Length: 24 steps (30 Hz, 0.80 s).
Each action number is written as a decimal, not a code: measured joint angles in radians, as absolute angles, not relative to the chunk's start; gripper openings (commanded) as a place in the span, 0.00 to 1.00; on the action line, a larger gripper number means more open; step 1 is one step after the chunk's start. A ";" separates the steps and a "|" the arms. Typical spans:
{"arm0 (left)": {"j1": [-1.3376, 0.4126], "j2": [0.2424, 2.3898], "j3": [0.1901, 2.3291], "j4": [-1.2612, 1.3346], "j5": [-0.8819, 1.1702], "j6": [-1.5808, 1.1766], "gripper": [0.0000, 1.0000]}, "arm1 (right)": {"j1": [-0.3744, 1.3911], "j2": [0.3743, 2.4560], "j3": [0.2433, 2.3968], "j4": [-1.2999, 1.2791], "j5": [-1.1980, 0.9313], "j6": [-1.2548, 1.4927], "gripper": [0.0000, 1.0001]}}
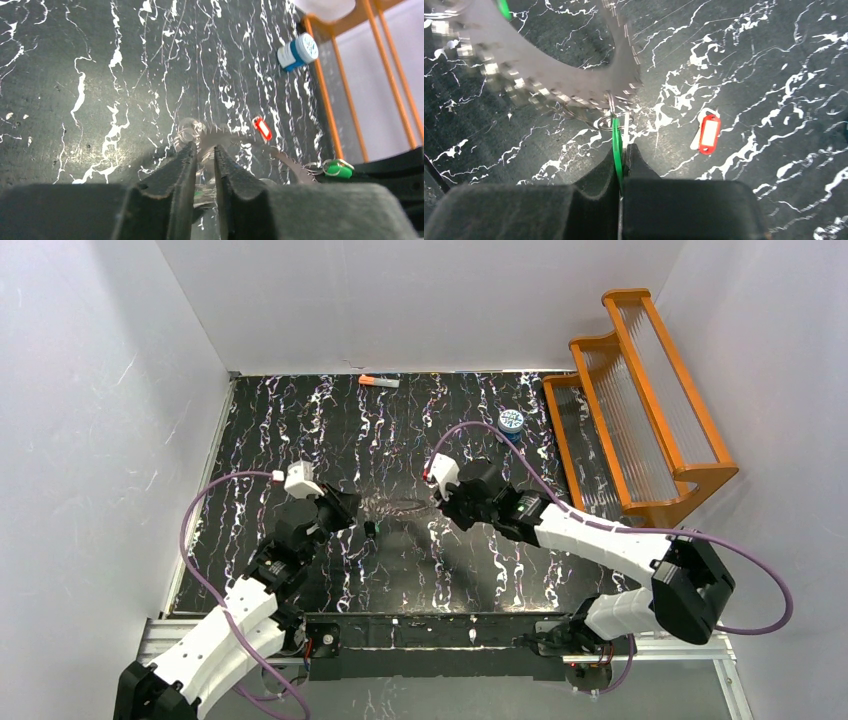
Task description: Remove the keys from the keyring
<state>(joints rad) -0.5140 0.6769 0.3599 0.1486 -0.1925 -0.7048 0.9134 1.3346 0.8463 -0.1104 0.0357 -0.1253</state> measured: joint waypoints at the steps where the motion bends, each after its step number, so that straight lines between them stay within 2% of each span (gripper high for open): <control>1: -0.514 0.671 0.360 0.147 -0.209 -0.717 0.40 | 0.916 1.335 0.865 -0.135 0.044 -0.135 0.01; 2: -0.513 0.669 0.360 0.146 -0.225 -0.727 0.48 | 0.919 1.335 0.891 -0.170 0.055 -0.147 0.01; 3: -0.513 0.668 0.360 0.144 -0.239 -0.735 0.51 | 0.921 1.336 0.913 -0.202 0.063 -0.159 0.01; 7: -0.512 0.673 0.360 0.117 -0.276 -0.756 0.60 | 0.922 1.364 1.003 -0.310 0.068 -0.201 0.01; 14: -0.512 0.681 0.352 0.183 -0.202 -0.718 0.67 | 0.927 1.438 1.103 -0.401 0.063 -0.282 0.01; 20: -0.512 0.781 0.387 0.266 -0.001 -0.633 0.68 | 0.931 1.441 1.150 -0.457 0.052 -0.352 0.01; 24: -0.512 0.855 0.487 0.263 0.135 -0.549 0.67 | 0.932 1.441 1.177 -0.487 0.045 -0.394 0.01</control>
<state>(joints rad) -0.5121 0.8547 0.4866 0.2626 0.1349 -0.5488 0.9321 1.4406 1.1770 -0.4870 0.0448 -0.3939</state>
